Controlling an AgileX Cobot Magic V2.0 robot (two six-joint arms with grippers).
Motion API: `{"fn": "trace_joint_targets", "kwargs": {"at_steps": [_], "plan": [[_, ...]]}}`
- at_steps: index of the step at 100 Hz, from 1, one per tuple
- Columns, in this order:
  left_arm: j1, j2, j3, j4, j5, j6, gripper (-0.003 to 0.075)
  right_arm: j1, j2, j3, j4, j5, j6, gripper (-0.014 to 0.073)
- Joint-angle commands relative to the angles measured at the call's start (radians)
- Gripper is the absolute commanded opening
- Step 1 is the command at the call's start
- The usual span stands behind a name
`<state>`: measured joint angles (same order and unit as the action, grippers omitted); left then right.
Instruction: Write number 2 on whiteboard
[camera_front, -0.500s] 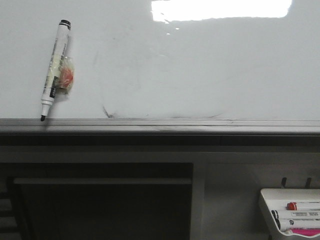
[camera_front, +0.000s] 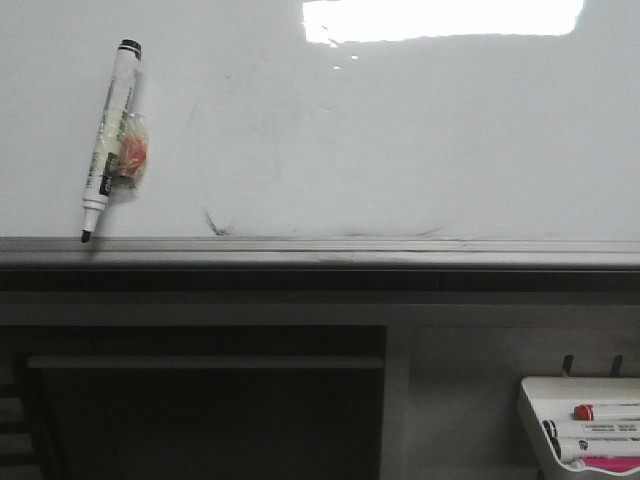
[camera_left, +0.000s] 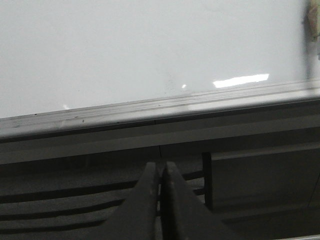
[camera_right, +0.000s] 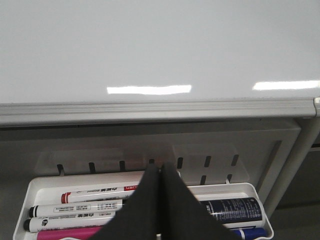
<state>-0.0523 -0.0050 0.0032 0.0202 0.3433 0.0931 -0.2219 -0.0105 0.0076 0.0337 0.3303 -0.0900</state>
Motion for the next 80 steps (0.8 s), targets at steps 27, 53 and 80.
{"fn": "trace_joint_targets", "kwargs": {"at_steps": [27,53,80], "plan": [[0.002,-0.026,0.03,0.006,-0.04,-0.003,-0.0019,-0.008,-0.022,0.023,-0.001,-0.025,-0.002,-0.006],[0.002,-0.026,0.03,0.0,-0.264,-0.003,-0.0019,-0.008,-0.022,0.023,-0.001,-0.132,-0.002,-0.006],[0.002,-0.026,0.028,0.032,-0.469,-0.003,-0.0019,-0.008,-0.022,0.023,-0.001,-0.489,-0.002,-0.006]]}}
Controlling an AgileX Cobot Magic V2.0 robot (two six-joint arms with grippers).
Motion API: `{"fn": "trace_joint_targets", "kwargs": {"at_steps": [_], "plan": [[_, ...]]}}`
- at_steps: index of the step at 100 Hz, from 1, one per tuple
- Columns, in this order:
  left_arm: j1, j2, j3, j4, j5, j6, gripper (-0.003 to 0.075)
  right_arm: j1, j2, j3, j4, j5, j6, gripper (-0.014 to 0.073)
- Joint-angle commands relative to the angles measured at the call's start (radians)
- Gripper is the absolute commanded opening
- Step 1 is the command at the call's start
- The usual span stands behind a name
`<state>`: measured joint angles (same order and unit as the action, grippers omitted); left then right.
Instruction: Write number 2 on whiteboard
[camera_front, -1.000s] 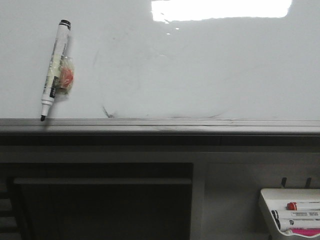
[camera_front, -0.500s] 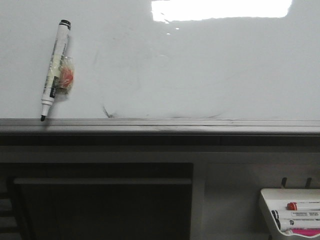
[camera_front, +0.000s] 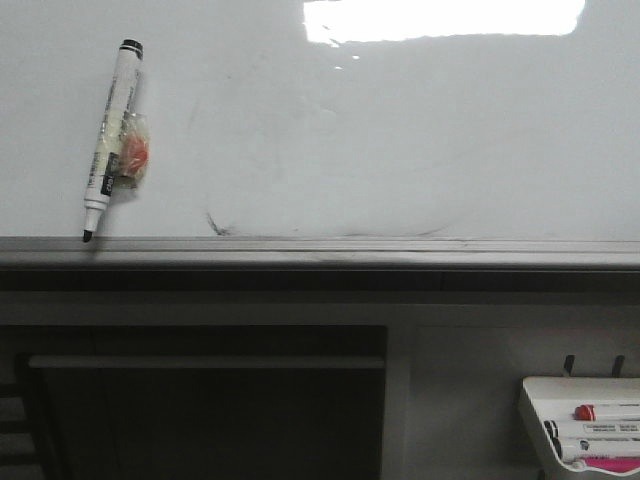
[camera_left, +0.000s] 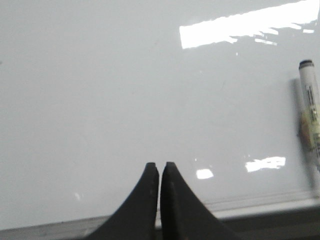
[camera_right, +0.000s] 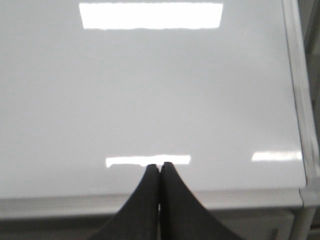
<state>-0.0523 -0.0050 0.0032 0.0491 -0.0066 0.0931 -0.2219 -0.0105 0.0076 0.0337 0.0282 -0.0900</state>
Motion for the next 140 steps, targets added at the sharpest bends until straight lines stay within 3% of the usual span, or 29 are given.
{"fn": "trace_joint_targets", "kwargs": {"at_steps": [1,13,30,38,55,64,84,92,108,114,128,140], "plan": [[0.002,-0.026,0.028,0.003,-0.123,-0.003,-0.0019,-0.008,-0.022,0.023,-0.001,-0.206,-0.002,-0.006],[0.002,-0.026,0.028,0.003,-0.162,-0.003,-0.0019,-0.008,-0.022,0.023,-0.001,-0.35,-0.002,-0.006],[0.002,-0.026,0.02,-0.04,-0.269,-0.071,-0.002,-0.008,-0.022,0.023,-0.001,-0.432,-0.004,-0.006],[0.002,-0.026,-0.017,-0.04,-0.246,-0.079,-0.002,-0.002,-0.022,0.008,-0.001,-0.341,-0.003,-0.006],[0.002,0.047,-0.201,-0.067,0.049,-0.088,-0.002,0.049,0.003,-0.141,-0.001,0.004,0.009,-0.006],[0.002,0.135,-0.269,-0.073,0.113,-0.093,-0.002,0.069,0.047,-0.229,-0.001,0.136,0.009,-0.006],[-0.021,0.306,-0.361,-0.159,0.152,-0.064,-0.0012,0.083,0.146,-0.334,0.119,0.242,0.009,-0.006],[-0.062,0.352,-0.363,-0.177,0.118,-0.057,0.0058,0.083,0.147,-0.338,0.126,0.24,0.009,-0.006],[-0.191,0.451,-0.363,-0.318,0.014,-0.057,0.037,0.083,0.147,-0.332,0.126,0.292,0.009,-0.006],[-0.237,0.491,-0.363,-0.316,-0.055,-0.057,0.0438,0.083,0.147,-0.316,0.126,0.285,0.009,-0.006],[-0.365,0.641,-0.359,-0.307,-0.244,-0.057,0.0459,0.083,0.147,-0.296,0.126,0.25,0.009,-0.006],[-0.49,0.802,-0.359,-0.169,-0.316,-0.057,0.0459,0.083,0.147,-0.296,0.126,0.237,0.009,-0.006]]}}
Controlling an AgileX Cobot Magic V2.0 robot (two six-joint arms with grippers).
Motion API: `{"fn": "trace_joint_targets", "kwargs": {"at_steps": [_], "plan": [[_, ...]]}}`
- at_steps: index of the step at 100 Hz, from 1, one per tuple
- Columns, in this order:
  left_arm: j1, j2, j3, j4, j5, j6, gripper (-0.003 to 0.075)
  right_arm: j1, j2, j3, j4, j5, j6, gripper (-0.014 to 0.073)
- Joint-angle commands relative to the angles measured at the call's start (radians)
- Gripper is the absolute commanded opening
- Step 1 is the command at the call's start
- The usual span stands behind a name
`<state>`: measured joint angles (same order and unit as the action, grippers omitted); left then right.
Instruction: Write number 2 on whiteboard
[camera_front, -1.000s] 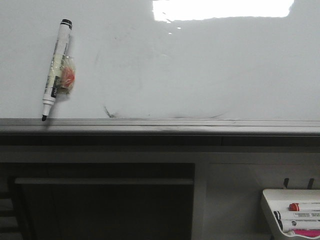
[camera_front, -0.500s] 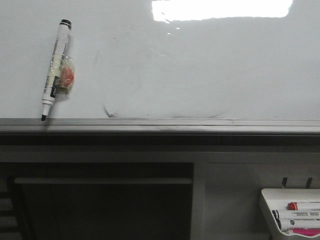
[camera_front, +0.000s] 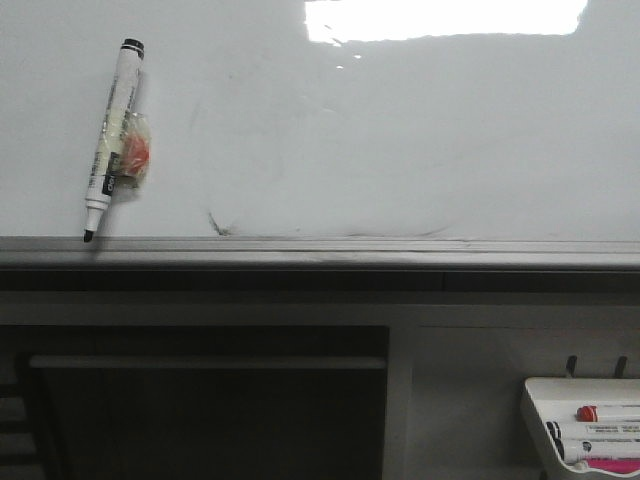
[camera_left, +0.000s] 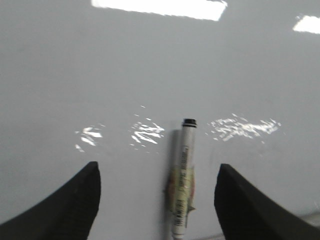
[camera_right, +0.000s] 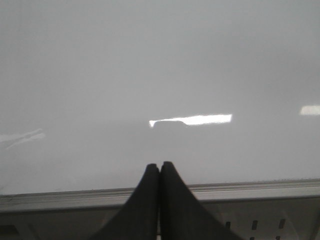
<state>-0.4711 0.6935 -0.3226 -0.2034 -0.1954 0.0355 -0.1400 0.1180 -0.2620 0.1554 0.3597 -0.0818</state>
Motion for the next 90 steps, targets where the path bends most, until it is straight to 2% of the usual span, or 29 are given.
{"fn": "trace_joint_targets", "kwargs": {"at_steps": [1,13,24,37,59,64,68,78,79,90], "plan": [[-0.084,0.113,-0.033,0.092,-0.133,0.0,0.0459,0.001,0.018,-0.027,0.004,-0.094,0.001,-0.006],[-0.153,0.238,-0.033,0.116,-0.162,0.0,0.0459,0.001,0.018,-0.027,0.004,-0.09,0.001,-0.006],[-0.154,0.342,-0.035,0.061,-0.207,0.0,0.0459,0.001,0.018,-0.027,0.004,-0.09,0.001,-0.006],[-0.156,0.44,-0.037,-0.039,-0.297,-0.004,0.0458,0.001,0.018,-0.026,0.004,-0.09,0.001,-0.006],[-0.158,0.592,-0.038,-0.066,-0.504,-0.004,0.0439,0.001,0.018,-0.026,0.004,-0.086,0.001,-0.006],[-0.158,0.629,-0.038,-0.072,-0.556,-0.004,0.0396,0.001,0.018,-0.026,0.006,-0.083,0.001,-0.006],[-0.158,0.657,-0.038,-0.076,-0.573,-0.004,0.032,0.001,0.018,-0.026,0.008,-0.079,0.001,-0.006],[-0.163,0.696,-0.038,-0.073,-0.57,-0.004,0.0046,0.006,0.02,-0.026,0.062,-0.077,0.001,-0.006],[-0.165,0.699,-0.038,-0.064,-0.57,-0.004,-0.0013,0.009,0.023,-0.026,0.077,-0.077,0.001,-0.006],[-0.177,0.707,-0.038,-0.027,-0.59,-0.004,-0.0019,0.086,0.07,-0.026,0.177,-0.089,0.001,-0.006]]}}
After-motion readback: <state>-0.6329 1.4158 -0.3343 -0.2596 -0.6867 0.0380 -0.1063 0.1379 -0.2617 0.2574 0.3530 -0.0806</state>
